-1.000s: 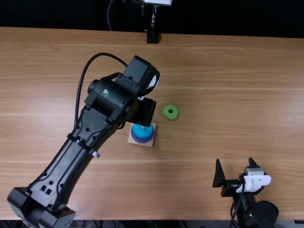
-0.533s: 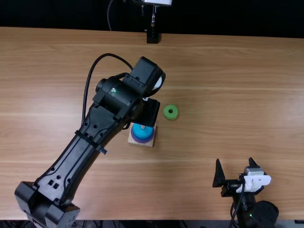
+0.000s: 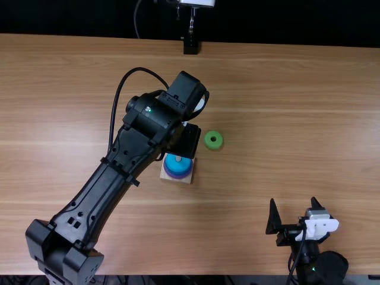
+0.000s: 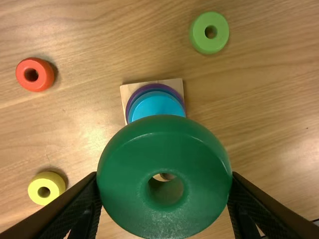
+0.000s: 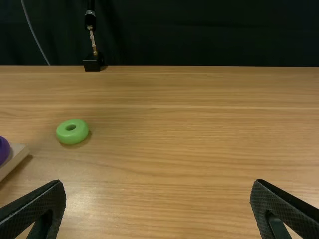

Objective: Build the Hanoi tower: stack the rings onto the peg from bottom to top in this color order: purple, dark blue, light blue, dark green, light green, yellow, orange.

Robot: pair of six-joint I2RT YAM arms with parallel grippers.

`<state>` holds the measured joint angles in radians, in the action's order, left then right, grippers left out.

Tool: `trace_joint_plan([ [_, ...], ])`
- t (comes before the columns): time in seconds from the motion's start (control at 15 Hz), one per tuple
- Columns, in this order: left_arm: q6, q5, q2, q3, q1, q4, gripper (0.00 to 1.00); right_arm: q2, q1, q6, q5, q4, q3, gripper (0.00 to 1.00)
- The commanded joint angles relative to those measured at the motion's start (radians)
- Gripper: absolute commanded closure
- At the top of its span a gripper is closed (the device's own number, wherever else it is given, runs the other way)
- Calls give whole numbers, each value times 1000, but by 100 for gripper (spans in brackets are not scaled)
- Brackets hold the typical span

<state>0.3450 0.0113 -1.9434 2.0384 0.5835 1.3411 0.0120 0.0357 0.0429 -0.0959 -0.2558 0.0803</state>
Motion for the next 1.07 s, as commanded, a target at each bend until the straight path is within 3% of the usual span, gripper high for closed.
trace_joint_plan([
  [0.0,10,-6,-22,23,22,3,100,-12,12,-1,-3,-64,-65,0],
  [1.0,5,-6,-20,-86,24,3,100,-12,12,-1,-3,-64,-65,0],
])
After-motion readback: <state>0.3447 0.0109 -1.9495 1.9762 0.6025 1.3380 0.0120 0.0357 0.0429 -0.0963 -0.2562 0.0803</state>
